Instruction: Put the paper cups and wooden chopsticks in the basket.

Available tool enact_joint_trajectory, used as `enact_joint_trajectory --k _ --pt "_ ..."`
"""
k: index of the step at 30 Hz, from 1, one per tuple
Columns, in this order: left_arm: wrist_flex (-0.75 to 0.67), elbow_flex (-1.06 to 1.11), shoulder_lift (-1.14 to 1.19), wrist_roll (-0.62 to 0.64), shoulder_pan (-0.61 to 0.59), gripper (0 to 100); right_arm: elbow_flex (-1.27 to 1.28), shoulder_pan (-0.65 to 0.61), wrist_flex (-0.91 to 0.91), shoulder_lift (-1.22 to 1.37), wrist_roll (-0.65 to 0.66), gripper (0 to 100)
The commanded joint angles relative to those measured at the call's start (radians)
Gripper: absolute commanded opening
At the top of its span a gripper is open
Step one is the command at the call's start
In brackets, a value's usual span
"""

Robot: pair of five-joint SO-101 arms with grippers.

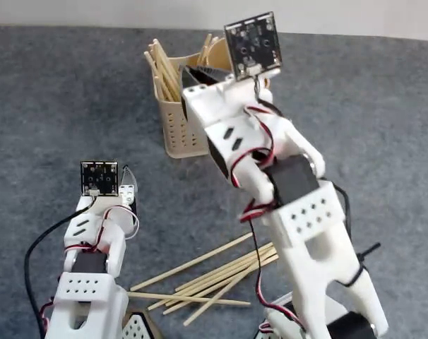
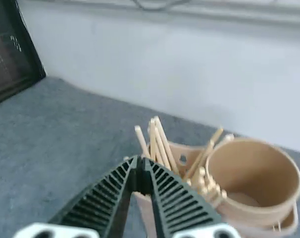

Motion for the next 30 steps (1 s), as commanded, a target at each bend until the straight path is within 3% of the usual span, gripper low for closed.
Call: enact_joint_trajectory --k 1,13,20,25,30 --pt "-0.002 0.001 -0.019 0.003 -0.012 9 -0.053 -0.005 0.113 -0.076 0.012 0.6" --pt "-0.002 0.001 -0.019 0.003 -0.013 9 0.008 0.073 0.518 -0.099 0.005 0.6" --pt "-0.002 0.001 -0.019 0.003 -0.013 9 0.205 0.073 0.535 -0.099 0.003 0.5" --pt "-0.002 0.001 -0.019 0.003 -0.013 9 0.289 0.073 0.535 -0.088 -0.186 0.9" --pt "-0.002 0.001 -0.019 0.003 -0.013 10 0.326 0.101 0.535 -0.088 -0.219 1.0"
